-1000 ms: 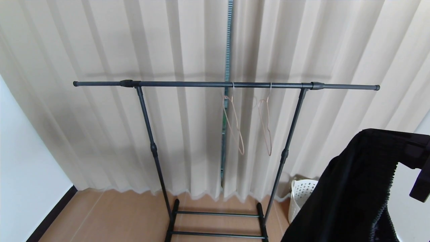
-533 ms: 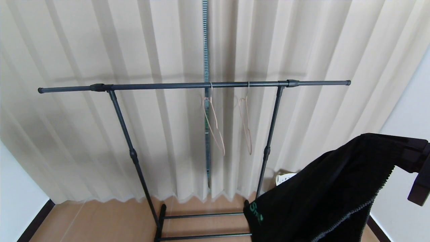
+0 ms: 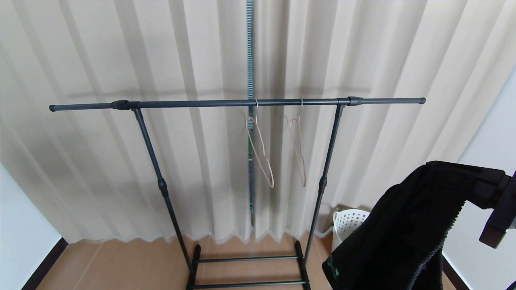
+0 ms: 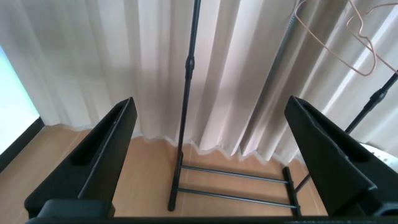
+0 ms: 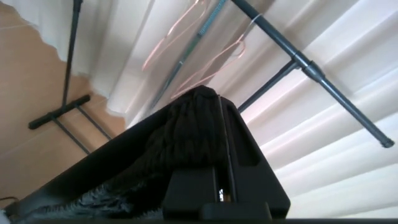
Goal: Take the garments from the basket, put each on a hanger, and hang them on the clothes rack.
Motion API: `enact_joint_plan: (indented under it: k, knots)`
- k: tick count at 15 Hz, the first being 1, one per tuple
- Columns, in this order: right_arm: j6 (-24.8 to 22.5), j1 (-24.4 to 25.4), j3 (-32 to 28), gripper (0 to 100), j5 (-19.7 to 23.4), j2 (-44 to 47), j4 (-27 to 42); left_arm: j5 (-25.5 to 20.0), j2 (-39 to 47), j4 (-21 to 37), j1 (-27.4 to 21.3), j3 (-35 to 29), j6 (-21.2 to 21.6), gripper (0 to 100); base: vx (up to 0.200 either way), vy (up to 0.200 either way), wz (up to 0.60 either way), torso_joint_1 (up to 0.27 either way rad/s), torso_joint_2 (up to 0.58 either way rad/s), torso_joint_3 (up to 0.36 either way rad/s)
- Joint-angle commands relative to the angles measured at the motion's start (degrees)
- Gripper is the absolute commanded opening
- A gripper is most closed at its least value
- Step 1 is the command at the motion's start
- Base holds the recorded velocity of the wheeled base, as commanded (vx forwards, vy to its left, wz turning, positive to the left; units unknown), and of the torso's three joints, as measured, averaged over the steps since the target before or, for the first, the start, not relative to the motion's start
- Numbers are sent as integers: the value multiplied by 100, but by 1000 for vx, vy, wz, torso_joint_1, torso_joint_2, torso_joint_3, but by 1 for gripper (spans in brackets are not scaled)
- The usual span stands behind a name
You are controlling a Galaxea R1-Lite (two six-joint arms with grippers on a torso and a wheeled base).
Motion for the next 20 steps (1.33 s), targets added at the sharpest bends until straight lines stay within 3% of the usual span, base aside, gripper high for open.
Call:
enact_joint_plan:
  k: [1,4,6,11,14,16,18,19,20]
  knots:
    - [-45,1,157,0,4,32,-67,1,-3,1,4,5,1,100,0,0,0,0,0,0]
    - [-54,124,192,0,4,296,-41,-87,58,19,-31,5,80,100,0,0,0,0,0,0]
    - [-54,194,245,0,-13,427,-50,-359,436,27,-180,5,273,100,0,0,0,0,0,0]
    - [-54,203,280,0,-31,401,-111,-421,1825,27,-760,-4,379,100,0,0,0,0,0,0]
    - [-45,300,306,0,13,375,-111,-439,1966,36,-848,5,387,100,0,0,0,0,0,0]
    - [-36,484,341,0,4,392,-120,-658,2018,19,-1270,-57,449,100,0,0,0,0,0,0]
    - [-28,493,306,0,4,375,-120,-1133,2739,-8,-1806,-531,440,100,0,0,0,0,0,0]
    - [-28,493,297,0,4,384,-120,-1150,2818,-17,-1833,-558,440,100,0,0,0,0,0,0]
    - [113,634,289,0,-13,392,-129,-1186,3627,-236,-2000,-857,449,100,0,0,0,0,0,0]
